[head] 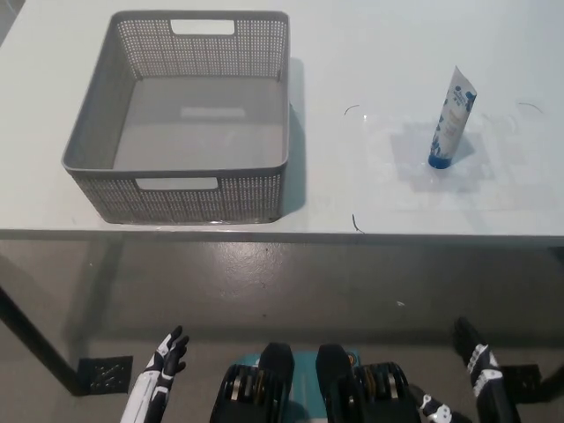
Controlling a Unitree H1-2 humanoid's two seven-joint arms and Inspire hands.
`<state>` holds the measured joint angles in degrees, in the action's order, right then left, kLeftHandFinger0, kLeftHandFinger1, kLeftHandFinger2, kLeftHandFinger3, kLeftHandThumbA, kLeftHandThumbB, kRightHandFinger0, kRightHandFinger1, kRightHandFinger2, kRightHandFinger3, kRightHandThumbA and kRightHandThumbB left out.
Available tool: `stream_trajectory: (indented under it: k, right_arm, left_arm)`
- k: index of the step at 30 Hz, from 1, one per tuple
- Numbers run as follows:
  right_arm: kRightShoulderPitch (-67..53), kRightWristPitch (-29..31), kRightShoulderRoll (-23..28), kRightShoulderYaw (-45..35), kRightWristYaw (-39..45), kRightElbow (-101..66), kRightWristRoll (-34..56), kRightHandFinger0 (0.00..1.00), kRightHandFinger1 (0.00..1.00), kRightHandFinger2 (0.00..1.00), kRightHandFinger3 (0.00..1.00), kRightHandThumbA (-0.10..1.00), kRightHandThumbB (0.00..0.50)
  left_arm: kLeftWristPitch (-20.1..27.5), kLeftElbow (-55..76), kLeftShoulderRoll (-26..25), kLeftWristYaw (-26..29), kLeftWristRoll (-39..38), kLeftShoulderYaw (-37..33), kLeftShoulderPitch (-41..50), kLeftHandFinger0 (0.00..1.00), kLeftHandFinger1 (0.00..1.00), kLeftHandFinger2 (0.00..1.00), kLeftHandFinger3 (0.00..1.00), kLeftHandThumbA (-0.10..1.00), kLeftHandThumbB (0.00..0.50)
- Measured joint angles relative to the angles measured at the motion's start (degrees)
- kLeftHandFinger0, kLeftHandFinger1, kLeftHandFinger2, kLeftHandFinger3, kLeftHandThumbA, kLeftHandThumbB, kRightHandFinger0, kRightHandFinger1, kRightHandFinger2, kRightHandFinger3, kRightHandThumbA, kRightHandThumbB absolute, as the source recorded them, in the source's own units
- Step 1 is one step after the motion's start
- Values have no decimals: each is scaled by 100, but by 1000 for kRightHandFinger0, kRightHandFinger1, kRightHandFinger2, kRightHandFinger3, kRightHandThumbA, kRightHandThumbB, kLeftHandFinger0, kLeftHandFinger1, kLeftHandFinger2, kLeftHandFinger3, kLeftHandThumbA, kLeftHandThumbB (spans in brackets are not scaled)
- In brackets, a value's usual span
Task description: Use the right hand to pick up a shampoo and place it into a container on the left side
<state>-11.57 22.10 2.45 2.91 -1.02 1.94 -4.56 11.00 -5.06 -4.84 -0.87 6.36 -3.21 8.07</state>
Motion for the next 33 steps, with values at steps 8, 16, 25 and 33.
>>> stream_trajectory:
  k: [8,16,25,33]
  right_arm:
    - [93,-151,-30,-143,-113,-1054,-519,1000,1000,1000,1000,827,401]
    - [778,-553,-199,-353,-261,-1489,-863,1000,1000,1000,1000,812,443]
    - [1596,-1431,-186,-589,-271,-1489,-1054,1000,1000,1000,1000,853,495]
    - [2373,-2057,-165,-658,-298,-1109,-1147,1000,1000,1000,1000,870,478]
  left_arm:
    - [5,3,-10,-82,-33,-39,4,1000,1000,1000,1000,926,315]
    - [4,28,-10,-182,-74,-50,10,1000,1000,1000,1000,929,318]
    - [9,118,-2,-248,-71,-82,260,1000,1000,1000,1000,943,326]
    - [75,115,-1,-253,-78,-79,336,1000,1000,1000,1000,952,347]
